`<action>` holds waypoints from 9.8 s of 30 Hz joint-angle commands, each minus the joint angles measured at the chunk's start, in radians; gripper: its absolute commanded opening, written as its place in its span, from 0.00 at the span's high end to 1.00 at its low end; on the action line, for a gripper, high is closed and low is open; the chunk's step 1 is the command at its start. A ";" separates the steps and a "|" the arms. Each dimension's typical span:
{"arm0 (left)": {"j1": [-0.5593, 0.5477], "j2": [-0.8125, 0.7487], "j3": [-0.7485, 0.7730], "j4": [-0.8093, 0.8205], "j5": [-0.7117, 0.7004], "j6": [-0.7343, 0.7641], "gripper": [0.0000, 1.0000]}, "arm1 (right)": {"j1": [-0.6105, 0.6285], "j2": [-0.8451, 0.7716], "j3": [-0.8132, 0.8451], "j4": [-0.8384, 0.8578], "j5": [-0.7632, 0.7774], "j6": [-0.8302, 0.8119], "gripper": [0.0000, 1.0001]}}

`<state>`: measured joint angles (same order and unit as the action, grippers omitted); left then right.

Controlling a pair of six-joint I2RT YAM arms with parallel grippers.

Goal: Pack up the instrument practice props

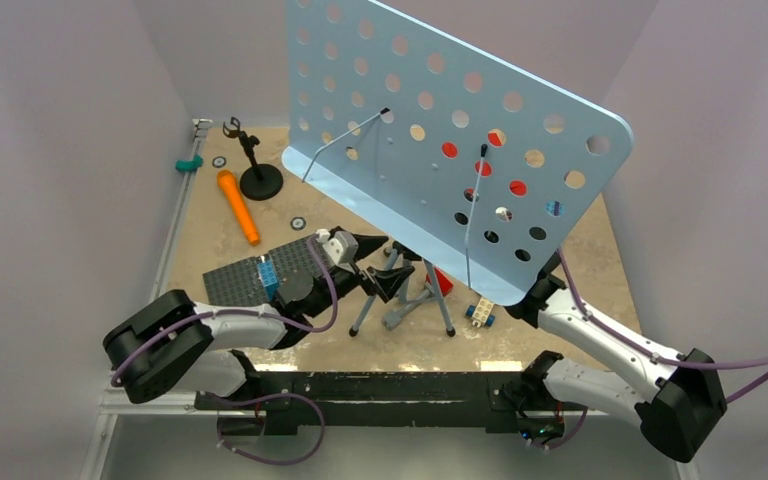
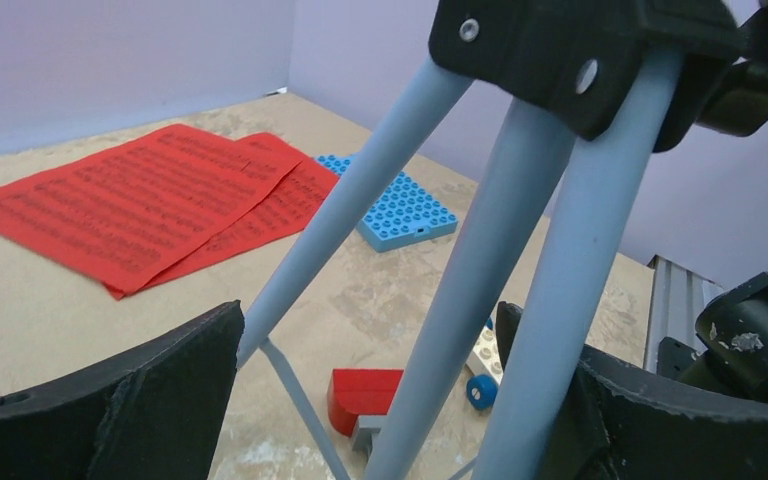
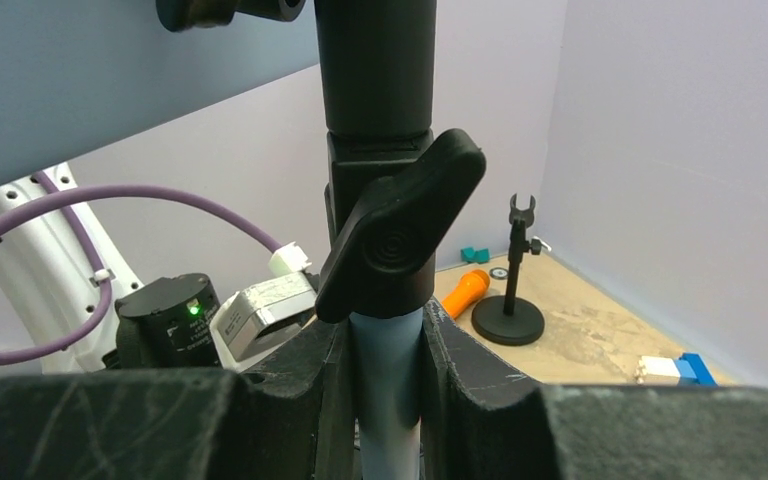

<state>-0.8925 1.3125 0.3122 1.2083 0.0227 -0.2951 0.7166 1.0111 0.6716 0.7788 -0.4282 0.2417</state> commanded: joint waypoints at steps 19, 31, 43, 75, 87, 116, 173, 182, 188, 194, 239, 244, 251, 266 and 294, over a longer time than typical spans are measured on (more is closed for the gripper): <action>0.097 0.223 0.227 0.177 0.356 -0.081 0.87 | 0.003 -0.079 0.027 -0.470 -0.027 -0.010 1.00; 0.095 0.163 0.190 0.112 0.311 -0.059 0.96 | 0.003 -0.133 0.068 -0.446 0.098 0.044 0.36; 0.096 0.146 0.178 0.096 0.301 -0.061 0.89 | 0.003 -0.130 0.053 -0.232 0.219 0.123 0.36; 0.121 0.032 0.208 -0.068 0.392 -0.056 0.22 | -0.013 -0.116 0.026 -0.257 0.072 0.070 1.00; 0.153 0.072 0.261 0.110 0.650 -0.317 0.00 | -0.020 -0.151 0.024 -0.300 0.024 0.075 1.00; 0.074 0.177 0.360 0.037 0.624 -0.221 0.18 | -0.020 -0.221 0.064 -0.483 0.025 -0.008 1.00; 0.072 0.179 0.210 0.000 0.530 -0.136 0.64 | -0.030 -0.207 0.196 -0.399 -0.012 0.054 1.00; 0.049 0.040 0.183 -0.085 0.395 0.000 1.00 | -0.033 -0.188 0.194 -0.339 -0.013 0.045 1.00; 0.044 -0.084 0.208 -0.164 0.279 0.119 1.00 | -0.032 -0.173 0.255 -0.344 -0.012 0.019 1.00; 0.036 -0.269 0.233 -0.341 0.146 0.211 1.00 | -0.032 -0.143 0.296 -0.317 0.001 0.079 1.00; -0.146 -0.326 0.120 -0.687 -0.244 -0.181 1.00 | -0.273 0.366 0.096 0.106 -0.141 0.646 1.00; -0.146 -0.275 0.120 -0.678 -0.313 -0.189 1.00 | -0.312 0.477 0.112 0.193 -0.180 0.713 1.00; -0.146 -0.188 0.094 -0.597 -0.364 -0.190 1.00 | -0.331 0.596 0.144 0.231 -0.205 0.724 1.00; -0.143 0.108 0.128 -0.422 -0.320 -0.184 1.00 | -0.402 0.843 0.198 0.285 -0.265 0.754 1.00; -0.114 0.146 0.092 -0.346 -0.377 -0.210 1.00 | -0.445 0.787 -0.058 0.204 -0.274 0.930 0.43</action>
<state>-1.0016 1.4967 0.3943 0.6968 -0.3466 -0.5392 0.2745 1.8771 0.6605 0.8764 -0.7006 1.1904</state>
